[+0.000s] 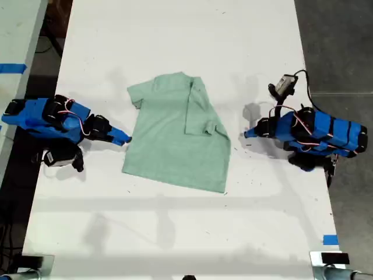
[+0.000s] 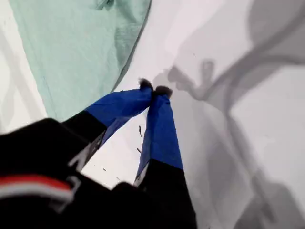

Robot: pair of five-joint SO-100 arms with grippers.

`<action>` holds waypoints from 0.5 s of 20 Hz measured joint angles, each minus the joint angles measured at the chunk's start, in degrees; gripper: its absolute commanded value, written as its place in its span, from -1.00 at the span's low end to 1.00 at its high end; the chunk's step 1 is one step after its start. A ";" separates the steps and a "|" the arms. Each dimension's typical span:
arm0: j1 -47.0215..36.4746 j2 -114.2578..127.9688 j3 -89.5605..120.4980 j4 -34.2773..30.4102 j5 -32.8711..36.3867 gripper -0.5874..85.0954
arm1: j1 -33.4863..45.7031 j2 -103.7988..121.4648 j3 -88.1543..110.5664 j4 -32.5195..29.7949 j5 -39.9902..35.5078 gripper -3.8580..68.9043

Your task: Fold t shirt

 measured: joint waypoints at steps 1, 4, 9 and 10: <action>0.00 0.00 0.00 0.00 0.00 -0.68 | -0.26 0.62 0.62 -0.26 0.00 -0.86; 0.00 0.00 0.00 0.00 0.00 -0.68 | -0.35 1.05 0.70 1.14 1.23 -0.86; 0.00 0.00 0.00 0.00 0.00 -0.68 | -1.23 1.05 0.79 1.23 1.76 -0.86; 0.00 0.00 0.00 0.00 0.00 -0.67 | -1.23 1.05 0.79 1.23 2.02 -0.86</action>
